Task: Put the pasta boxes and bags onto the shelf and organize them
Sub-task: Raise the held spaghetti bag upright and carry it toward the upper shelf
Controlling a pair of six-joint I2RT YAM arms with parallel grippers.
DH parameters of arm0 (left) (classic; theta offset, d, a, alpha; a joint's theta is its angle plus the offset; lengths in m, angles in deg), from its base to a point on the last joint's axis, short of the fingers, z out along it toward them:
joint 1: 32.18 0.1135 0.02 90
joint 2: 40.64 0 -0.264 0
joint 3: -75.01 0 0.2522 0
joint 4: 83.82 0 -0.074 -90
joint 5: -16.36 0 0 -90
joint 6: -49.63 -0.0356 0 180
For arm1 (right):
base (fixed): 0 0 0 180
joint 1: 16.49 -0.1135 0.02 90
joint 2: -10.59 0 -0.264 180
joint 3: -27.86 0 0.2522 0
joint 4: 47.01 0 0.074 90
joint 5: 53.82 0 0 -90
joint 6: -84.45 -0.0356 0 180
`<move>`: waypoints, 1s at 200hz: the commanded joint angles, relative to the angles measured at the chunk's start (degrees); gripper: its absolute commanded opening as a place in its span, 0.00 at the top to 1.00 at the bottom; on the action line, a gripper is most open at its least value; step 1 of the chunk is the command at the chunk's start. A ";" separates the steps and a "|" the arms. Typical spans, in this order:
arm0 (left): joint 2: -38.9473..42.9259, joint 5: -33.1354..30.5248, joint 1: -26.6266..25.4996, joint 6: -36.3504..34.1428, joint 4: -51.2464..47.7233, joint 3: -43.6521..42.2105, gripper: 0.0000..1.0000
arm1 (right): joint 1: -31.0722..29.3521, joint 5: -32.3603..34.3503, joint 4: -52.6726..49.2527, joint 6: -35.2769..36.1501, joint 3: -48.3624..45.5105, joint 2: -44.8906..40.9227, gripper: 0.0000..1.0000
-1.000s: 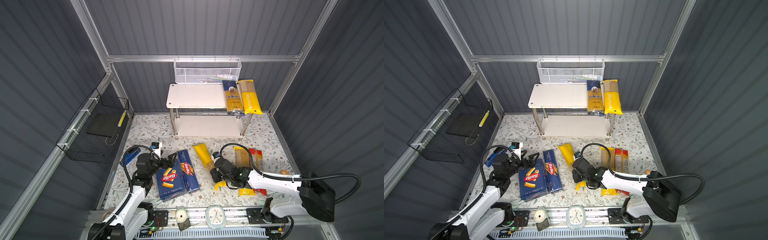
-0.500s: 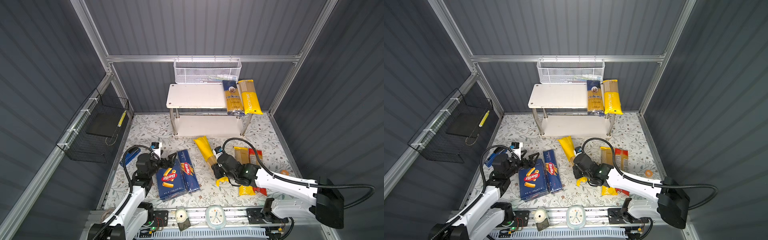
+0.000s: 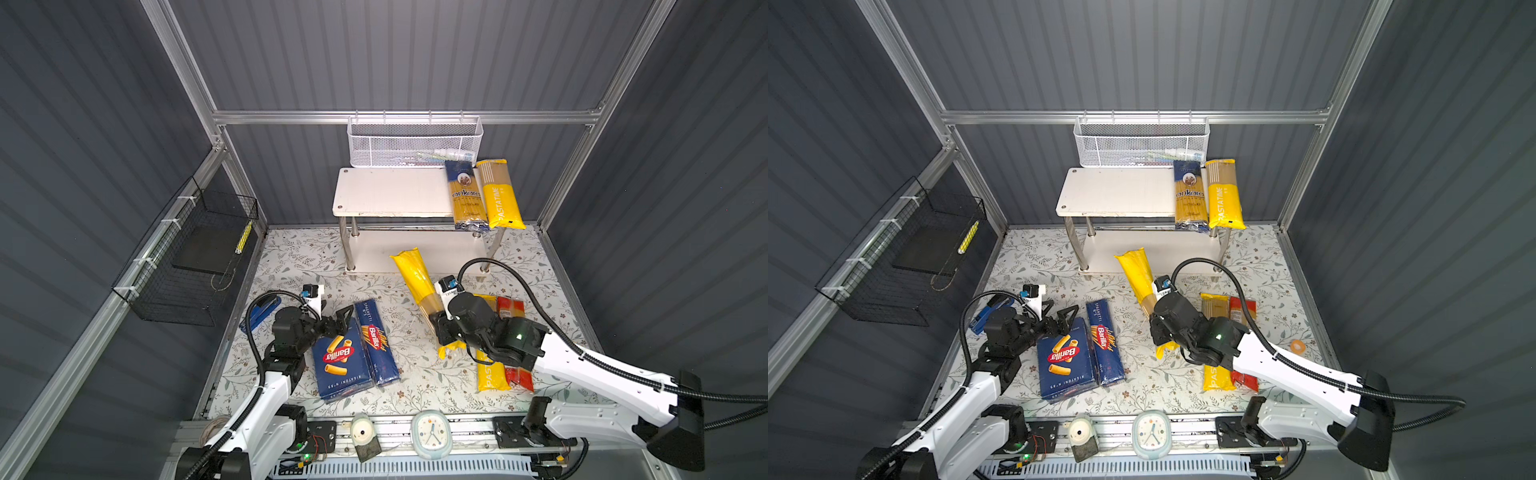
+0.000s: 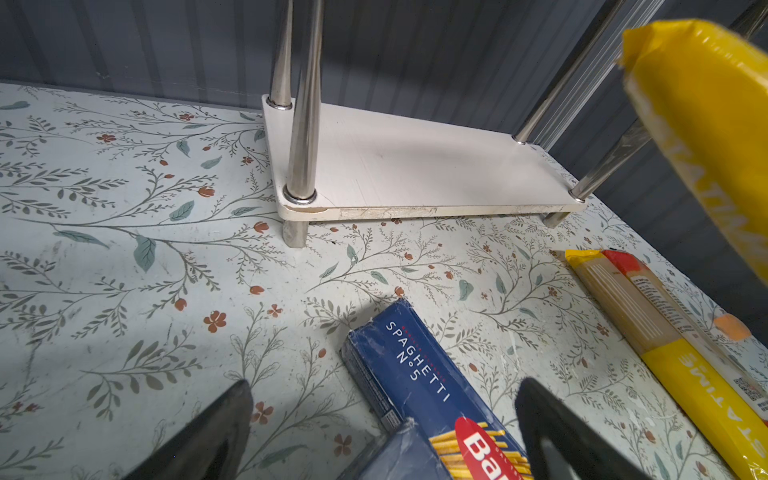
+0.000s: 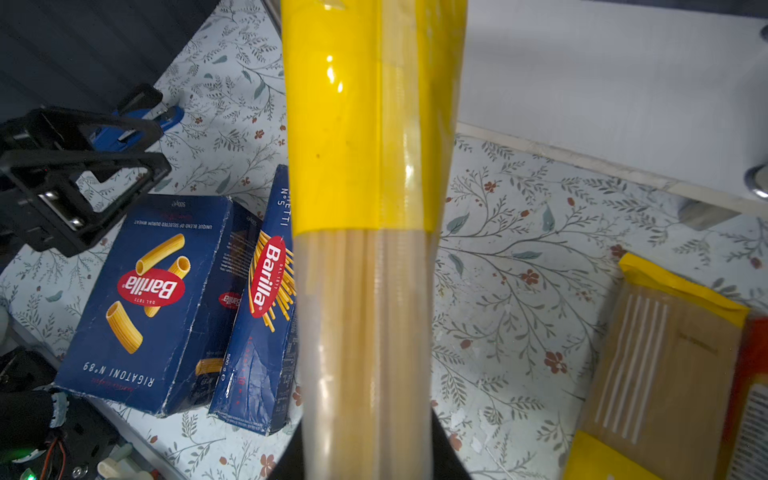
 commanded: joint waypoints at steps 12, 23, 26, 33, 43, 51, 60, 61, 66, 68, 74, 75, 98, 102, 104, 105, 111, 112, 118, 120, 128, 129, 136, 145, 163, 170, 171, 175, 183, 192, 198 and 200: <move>0.22 -0.08 -0.32 0.26 -0.35 0.06 0.00 | -0.02 4.54 -0.47 1.16 7.37 -3.30 0.97; 0.31 -0.01 -0.32 0.27 -0.42 0.09 0.00 | -0.02 4.65 -1.02 1.19 8.04 -3.98 0.97; 0.31 0.05 -0.32 0.26 -0.36 0.07 0.01 | -0.02 4.67 -0.98 1.21 8.12 -4.18 0.97; 0.44 0.25 -0.32 0.24 -0.35 -0.08 0.00 | 0.02 4.67 -0.85 1.21 8.26 -4.65 0.97; 0.53 0.49 -0.32 0.25 -0.26 -0.16 0.01 | -0.02 4.71 -0.62 1.32 8.48 -5.21 0.97; 0.66 0.39 -0.32 0.26 -0.26 -0.24 0.00 | 0.00 4.82 -0.64 1.30 8.81 -5.51 0.97; 0.66 0.36 -0.34 0.25 -0.29 -0.25 0.01 | -0.02 4.80 -1.02 1.34 9.50 -5.69 0.97; 0.66 0.41 -0.33 0.26 -0.27 -0.21 0.00 | -0.02 4.85 -1.05 1.28 9.58 -5.69 0.97; 0.66 0.49 -0.32 0.22 -0.25 -0.25 0.00 | -0.02 4.80 -1.24 1.24 10.01 -5.69 0.97; 0.73 0.59 -0.32 0.12 -0.26 -0.25 0.01 | -0.02 4.85 -1.31 1.22 10.24 -5.65 0.97; 0.68 0.58 -0.31 0.13 -0.18 -0.25 0.00 | -0.02 4.95 -1.61 1.07 11.00 -5.55 0.97; 0.72 0.60 -0.31 0.15 -0.22 -0.29 0.00 | -0.02 4.92 -1.65 1.05 11.08 -5.53 0.97; 0.66 0.45 -0.32 0.26 -0.18 -0.25 0.00 | -0.02 4.71 -3.45 0.56 14.31 -4.74 0.97; 0.60 0.43 -0.32 0.21 -0.27 -0.21 0.00 | -0.02 4.79 -3.57 0.44 14.71 -4.65 0.97; 0.58 0.38 -0.32 0.25 -0.26 -0.17 0.00 | -0.02 4.84 -3.68 0.40 14.79 -4.64 0.97; 0.53 0.33 -0.32 0.21 -0.26 -0.17 0.00 | -0.02 4.87 -3.69 0.37 14.91 -4.64 0.97; 0.45 0.05 -0.32 0.26 -0.35 -0.12 0.00 | -0.02 5.02 -3.71 0.19 15.33 -4.62 0.97; 0.47 -0.06 -0.32 0.26 -0.35 -0.10 0.00 | -0.02 5.09 -3.71 0.13 15.35 -4.63 0.97; 0.32 -0.12 -0.32 0.28 -0.35 -0.03 0.00 | -0.02 5.31 -3.71 -0.06 15.81 -4.54 0.97; 0.31 -0.15 -0.32 0.31 -0.35 0.02 0.00 | -0.02 5.37 -3.73 -0.09 15.97 -4.55 0.97; 0.22 -0.08 -0.32 0.26 -0.35 0.10 0.00 | -0.01 5.63 -3.79 -0.10 16.83 -4.42 0.97; 0.22 -0.08 -0.32 0.30 -0.35 0.10 0.00 | -0.02 5.65 -3.84 -0.10 16.94 -4.40 0.97; 0.34 0.09 -0.32 0.27 -0.35 -0.04 0.00 | -0.02 5.91 -4.27 -0.04 17.96 -4.06 0.97; 0.69 0.02 -0.32 0.31 -0.31 -0.25 0.01 | -0.02 6.48 -5.06 0.11 19.67 -3.49 0.97; 2.22 -0.18 -0.32 0.37 -0.27 -0.94 0.01 | -0.02 8.32 -7.22 0.99 23.81 -2.05 0.97; 2.68 -0.21 -0.32 0.37 -0.26 -1.21 0.00 | -0.02 9.08 -7.75 1.33 25.17 -1.57 0.97; 2.73 -0.19 -0.32 0.36 -0.26 -1.21 0.00 | -0.02 9.18 -7.80 1.40 25.42 -1.48 0.97; 2.86 -0.25 -0.32 0.39 -0.23 -1.29 0.00 | 0.00 9.63 -7.91 1.74 26.10 -1.21 0.96; 3.02 -0.25 -0.32 0.41 -0.26 -1.32 0.00 | -0.01 10.37 -7.99 2.39 27.66 -0.69 0.96; 2.71 -0.23 -0.32 0.35 -0.19 -1.20 0.00 | 0.06 11.27 -8.05 2.89 29.28 -0.01 0.96; 2.37 -0.13 -0.32 0.35 -0.18 -0.99 0.00 | 0.24 11.74 -8.15 3.28 30.35 0.02 0.96; 2.17 -0.11 -0.32 0.30 -0.18 -0.96 0.00 | 0.31 11.88 -8.23 3.44 30.79 1.27 0.96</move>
